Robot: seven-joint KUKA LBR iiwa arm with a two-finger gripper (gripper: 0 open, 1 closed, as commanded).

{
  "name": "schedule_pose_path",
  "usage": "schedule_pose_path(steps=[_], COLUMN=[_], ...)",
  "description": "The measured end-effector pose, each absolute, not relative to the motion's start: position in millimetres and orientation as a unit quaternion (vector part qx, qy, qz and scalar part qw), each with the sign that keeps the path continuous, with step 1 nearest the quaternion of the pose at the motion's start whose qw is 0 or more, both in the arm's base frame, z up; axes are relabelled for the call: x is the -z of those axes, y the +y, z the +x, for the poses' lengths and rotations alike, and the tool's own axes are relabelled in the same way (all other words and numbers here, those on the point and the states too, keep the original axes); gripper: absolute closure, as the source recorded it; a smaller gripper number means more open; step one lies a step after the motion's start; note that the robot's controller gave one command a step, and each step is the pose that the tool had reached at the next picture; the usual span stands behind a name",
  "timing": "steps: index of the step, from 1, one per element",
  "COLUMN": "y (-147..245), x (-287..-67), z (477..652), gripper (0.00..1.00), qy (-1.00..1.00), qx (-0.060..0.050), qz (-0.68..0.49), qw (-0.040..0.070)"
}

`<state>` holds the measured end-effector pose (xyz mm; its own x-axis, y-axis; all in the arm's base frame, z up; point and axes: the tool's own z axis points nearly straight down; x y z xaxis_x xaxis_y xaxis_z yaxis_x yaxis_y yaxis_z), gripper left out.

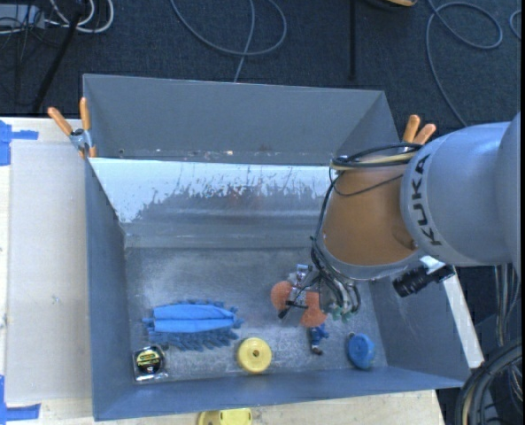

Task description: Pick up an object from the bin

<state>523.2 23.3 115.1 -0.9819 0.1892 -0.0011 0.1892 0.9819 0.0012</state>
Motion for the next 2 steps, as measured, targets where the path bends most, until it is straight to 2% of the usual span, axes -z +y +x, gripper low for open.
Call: schedule_pose_path(steps=[2], y=[23.2], x=[-127.2], z=[522.1], gripper=[1.0], qy=[0.996], qx=[0.0], qz=[0.095], qw=[-0.002])
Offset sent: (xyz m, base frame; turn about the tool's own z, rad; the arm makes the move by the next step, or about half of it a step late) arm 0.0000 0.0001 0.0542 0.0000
